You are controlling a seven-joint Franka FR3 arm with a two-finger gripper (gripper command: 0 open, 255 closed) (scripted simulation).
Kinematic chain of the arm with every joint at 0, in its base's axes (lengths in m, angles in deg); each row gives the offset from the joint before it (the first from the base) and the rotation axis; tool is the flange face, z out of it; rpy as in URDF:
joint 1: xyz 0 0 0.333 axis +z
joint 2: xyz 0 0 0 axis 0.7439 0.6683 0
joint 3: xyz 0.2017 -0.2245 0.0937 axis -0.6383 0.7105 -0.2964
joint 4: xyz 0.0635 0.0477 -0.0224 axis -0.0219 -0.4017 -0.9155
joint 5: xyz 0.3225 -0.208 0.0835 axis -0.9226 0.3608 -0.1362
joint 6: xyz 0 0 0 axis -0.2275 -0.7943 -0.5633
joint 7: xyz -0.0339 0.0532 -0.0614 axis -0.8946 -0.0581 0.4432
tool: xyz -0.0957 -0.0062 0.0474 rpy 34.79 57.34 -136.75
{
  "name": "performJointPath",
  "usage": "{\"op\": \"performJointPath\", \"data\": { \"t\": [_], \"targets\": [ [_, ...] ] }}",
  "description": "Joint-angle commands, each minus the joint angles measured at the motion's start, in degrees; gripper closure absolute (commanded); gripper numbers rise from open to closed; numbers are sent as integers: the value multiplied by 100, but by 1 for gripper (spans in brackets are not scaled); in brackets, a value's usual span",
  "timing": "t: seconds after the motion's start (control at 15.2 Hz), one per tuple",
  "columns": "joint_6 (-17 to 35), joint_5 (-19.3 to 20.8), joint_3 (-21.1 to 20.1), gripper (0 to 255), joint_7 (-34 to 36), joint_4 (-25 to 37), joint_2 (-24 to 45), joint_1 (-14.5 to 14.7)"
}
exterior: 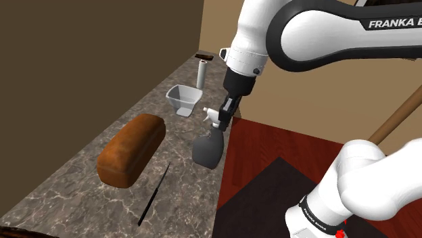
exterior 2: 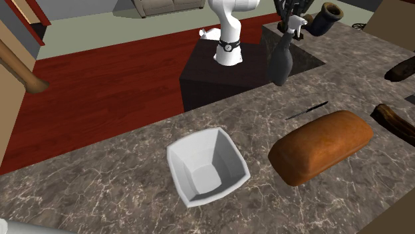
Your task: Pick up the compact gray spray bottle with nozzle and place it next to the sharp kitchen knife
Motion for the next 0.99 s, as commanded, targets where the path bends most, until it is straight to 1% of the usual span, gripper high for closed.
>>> {"op": "performJointPath", "data": {
  "t": [0.0, 0.92],
  "targets": [
    [150, -17, -11, 255, -19, -149, -2, 6],
    [1310, -143, -163, 255, -93, -1032, 277, 47]
  ]
}}
